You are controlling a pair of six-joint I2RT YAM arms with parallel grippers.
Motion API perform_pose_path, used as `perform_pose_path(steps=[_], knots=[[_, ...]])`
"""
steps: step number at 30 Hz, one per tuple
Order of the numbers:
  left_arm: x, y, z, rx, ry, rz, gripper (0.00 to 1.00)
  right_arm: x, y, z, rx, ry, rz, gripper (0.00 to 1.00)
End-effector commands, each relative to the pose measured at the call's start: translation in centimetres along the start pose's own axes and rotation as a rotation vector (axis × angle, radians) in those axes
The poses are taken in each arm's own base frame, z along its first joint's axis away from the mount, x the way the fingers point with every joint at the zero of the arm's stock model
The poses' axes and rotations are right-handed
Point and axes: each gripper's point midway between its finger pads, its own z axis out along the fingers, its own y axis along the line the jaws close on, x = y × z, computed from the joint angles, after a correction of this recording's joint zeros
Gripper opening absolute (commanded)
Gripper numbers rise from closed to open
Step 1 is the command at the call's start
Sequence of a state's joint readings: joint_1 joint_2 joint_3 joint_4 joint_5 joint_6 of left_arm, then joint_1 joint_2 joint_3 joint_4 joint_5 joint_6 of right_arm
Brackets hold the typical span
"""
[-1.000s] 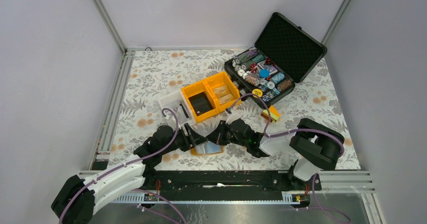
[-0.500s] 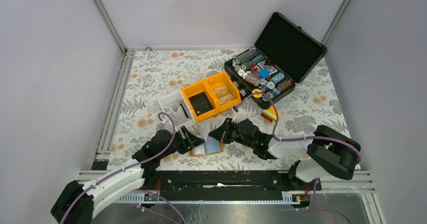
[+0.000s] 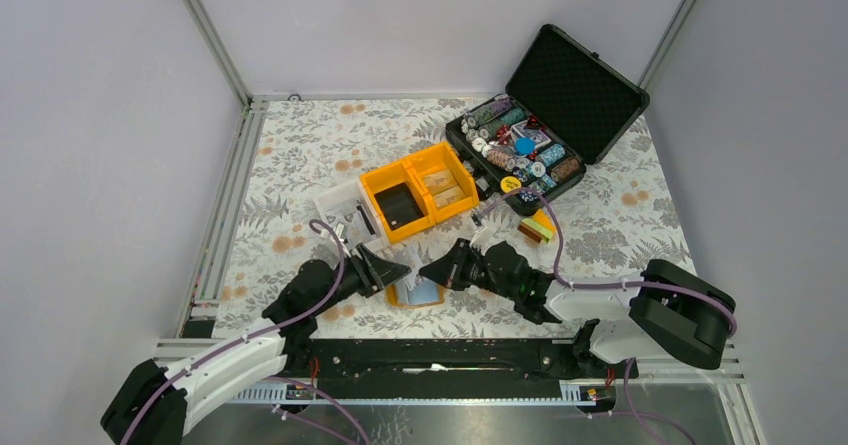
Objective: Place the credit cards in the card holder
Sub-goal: Insert the credit card into the card holder.
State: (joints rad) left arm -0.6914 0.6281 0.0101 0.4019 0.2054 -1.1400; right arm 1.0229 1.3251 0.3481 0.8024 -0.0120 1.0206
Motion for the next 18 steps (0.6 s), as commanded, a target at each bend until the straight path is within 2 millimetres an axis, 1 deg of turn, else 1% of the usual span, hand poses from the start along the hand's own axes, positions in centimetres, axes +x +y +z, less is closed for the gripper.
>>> perform_pose_path(steps=[1,5,9,10,16,18], knots=[[0.5,0.9,-0.1,0.016,0.001,-0.009,0.53,-0.1,2.2,0.0,-0.104,0.006,0.030,0.00],[0.6,1.1,0.0,0.006,0.007,-0.014,0.51,0.4,2.4,0.4,-0.131,0.025,0.047,0.00],[0.4,1.4,0.1,-0.005,-0.005,-0.023,0.44,0.7,1.8,0.7,-0.121,0.028,0.060,0.00],[0.4,1.6,0.1,-0.011,-0.008,-0.026,0.41,0.8,1.6,0.7,-0.113,0.025,0.059,0.00],[0.5,2.5,0.0,-0.046,-0.013,-0.036,0.18,1.2,0.1,1.0,-0.050,0.033,0.032,0.00],[0.5,2.8,0.0,-0.063,-0.012,-0.030,0.10,1.4,-0.4,1.1,-0.030,0.039,0.020,0.06]])
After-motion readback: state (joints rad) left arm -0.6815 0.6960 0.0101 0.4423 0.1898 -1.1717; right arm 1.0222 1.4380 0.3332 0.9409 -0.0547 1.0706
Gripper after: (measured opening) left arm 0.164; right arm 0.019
